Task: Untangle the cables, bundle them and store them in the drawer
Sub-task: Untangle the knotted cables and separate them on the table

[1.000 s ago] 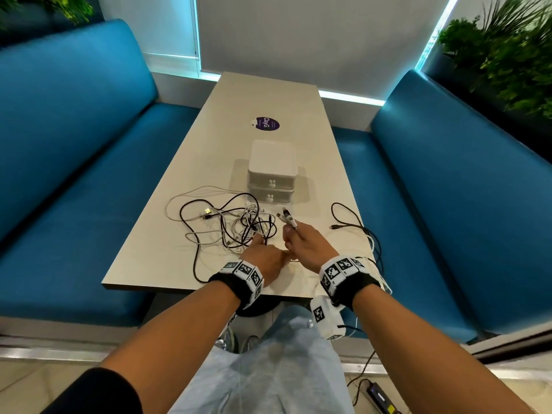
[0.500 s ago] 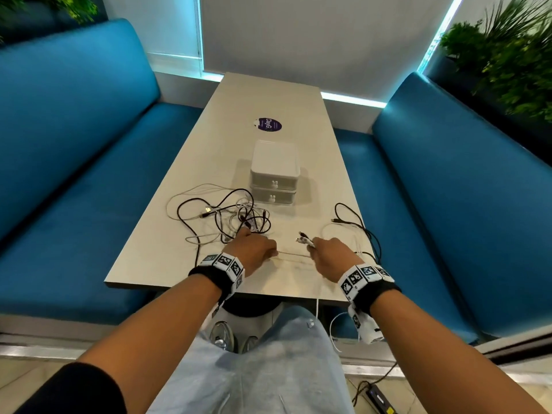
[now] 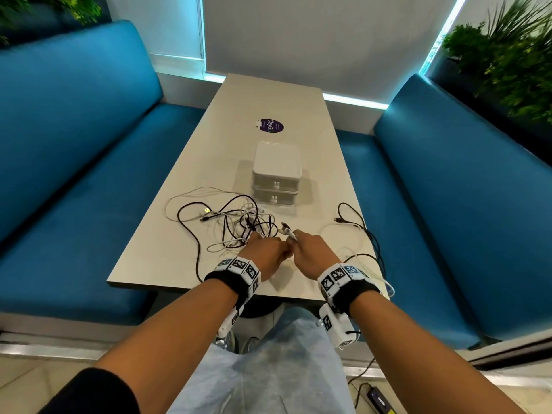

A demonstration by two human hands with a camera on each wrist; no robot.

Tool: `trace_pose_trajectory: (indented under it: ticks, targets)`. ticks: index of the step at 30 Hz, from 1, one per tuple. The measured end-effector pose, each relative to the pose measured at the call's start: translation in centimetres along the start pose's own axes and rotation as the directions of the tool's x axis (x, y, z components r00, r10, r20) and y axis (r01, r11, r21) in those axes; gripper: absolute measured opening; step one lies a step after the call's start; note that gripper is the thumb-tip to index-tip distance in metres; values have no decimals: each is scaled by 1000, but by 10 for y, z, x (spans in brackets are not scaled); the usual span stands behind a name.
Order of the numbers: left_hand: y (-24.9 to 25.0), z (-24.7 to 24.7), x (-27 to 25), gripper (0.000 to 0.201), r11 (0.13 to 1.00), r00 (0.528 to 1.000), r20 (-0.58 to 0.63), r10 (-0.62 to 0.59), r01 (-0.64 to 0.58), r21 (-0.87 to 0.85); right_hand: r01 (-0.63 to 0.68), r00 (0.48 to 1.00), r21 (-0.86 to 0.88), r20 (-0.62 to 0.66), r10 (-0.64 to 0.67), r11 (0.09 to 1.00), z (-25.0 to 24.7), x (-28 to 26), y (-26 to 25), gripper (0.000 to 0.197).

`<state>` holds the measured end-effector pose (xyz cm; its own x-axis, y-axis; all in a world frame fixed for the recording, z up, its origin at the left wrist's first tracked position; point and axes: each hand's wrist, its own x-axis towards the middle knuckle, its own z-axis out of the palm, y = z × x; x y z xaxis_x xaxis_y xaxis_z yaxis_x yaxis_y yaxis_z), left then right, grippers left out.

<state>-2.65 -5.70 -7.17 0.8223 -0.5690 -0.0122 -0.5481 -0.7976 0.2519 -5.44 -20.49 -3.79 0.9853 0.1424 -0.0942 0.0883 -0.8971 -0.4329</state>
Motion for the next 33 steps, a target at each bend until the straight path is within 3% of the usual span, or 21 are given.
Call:
trace_pose_trajectory:
  ticks: [3,8,16,20,26,30,33]
  targets:
    - [-5,2,1,19,997,999,-8,-33,32,-66,-43,999,61,30,41,997,-1,-1,3,30]
    - [-3,-5,8,23,995,999,11,-39,40,-91,-56,996,18,66,55,998,-2,-4,12,27]
    - [-10,-10,6,22,999,999,10,-36,36,-25,-101,993,-294,21,112,950,-18,-10,30,25]
    - [-10,-4,11,21,1000,1000,-22,-6,6,-25,-115,993,-367,-12,119,923,-24,-13,41,25]
    - [-15,3,8,28,990,995,-94,14,0,143,-213,974,-354,-3,226,911,-33,-16,57,23]
    - [-27,8,-1,31,989,999,-47,26,-19,150,-366,925,-297,-17,378,882,-41,-17,77,21]
    - [-22,9,0,32,979,1000,-26,15,-9,202,-394,919,-246,-77,388,886,-37,-17,75,20]
